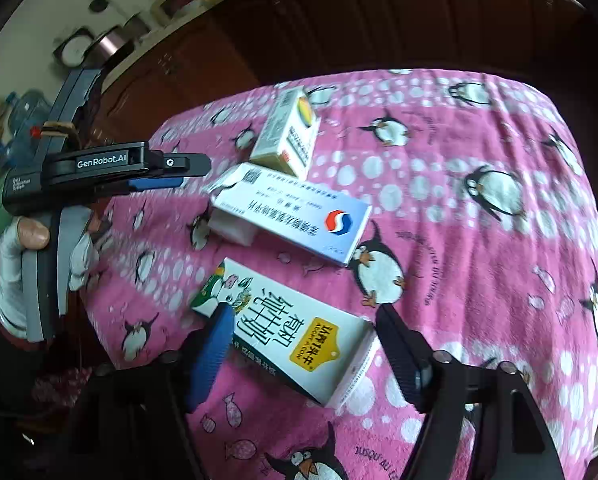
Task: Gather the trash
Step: 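Move both open grippers back over the table toward the milk cartons, then grasp the cow-print milk carton with the right gripper while the left gripper grasps the small barcode box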
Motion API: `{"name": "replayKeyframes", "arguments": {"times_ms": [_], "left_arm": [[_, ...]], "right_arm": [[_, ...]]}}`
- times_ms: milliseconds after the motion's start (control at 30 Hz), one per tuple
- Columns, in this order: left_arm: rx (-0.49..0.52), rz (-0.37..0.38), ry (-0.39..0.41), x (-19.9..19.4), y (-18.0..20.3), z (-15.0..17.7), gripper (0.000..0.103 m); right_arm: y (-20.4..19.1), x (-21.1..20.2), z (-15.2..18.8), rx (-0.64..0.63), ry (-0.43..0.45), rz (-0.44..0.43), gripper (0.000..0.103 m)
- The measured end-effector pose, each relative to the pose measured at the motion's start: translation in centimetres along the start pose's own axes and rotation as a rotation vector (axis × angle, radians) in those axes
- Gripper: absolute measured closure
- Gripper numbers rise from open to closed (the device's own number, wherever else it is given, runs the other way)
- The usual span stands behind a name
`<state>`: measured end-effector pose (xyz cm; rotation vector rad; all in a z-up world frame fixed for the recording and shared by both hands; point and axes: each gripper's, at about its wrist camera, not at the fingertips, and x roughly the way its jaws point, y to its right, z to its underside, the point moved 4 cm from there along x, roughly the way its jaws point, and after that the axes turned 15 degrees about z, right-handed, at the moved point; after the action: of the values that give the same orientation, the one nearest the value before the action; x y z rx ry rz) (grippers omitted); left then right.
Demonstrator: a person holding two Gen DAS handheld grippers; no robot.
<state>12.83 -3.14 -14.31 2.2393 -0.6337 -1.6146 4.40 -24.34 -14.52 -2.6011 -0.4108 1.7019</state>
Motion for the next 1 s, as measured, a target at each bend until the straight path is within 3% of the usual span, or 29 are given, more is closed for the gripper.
{"name": "replayKeyframes", "arguments": {"times_ms": [200,433,633,1000], "left_arm": [[-0.018,-0.021,0.014,-1.5,-1.6,0.5,0.033],[-0.043,-0.037,0.030,-3.1,-3.4,1.5,0.033],[-0.041,-0.078,0.022,-3.7,-4.6,3.1,0.033],[-0.011,-0.143,0.003,-3.4,-5.4,5.6,0.033]], "right_arm": [[-1.4,1.1,0.7,-0.126,-0.064,-0.026,0.027],[-4.2,1.5,0.2,-0.372,-0.042,0.041,0.025],[-5.3,2.5,0.0,-0.547,-0.079,0.088,0.024],[-6.6,2.0,-1.7,-0.659,-0.075,0.081,0.022]]}}
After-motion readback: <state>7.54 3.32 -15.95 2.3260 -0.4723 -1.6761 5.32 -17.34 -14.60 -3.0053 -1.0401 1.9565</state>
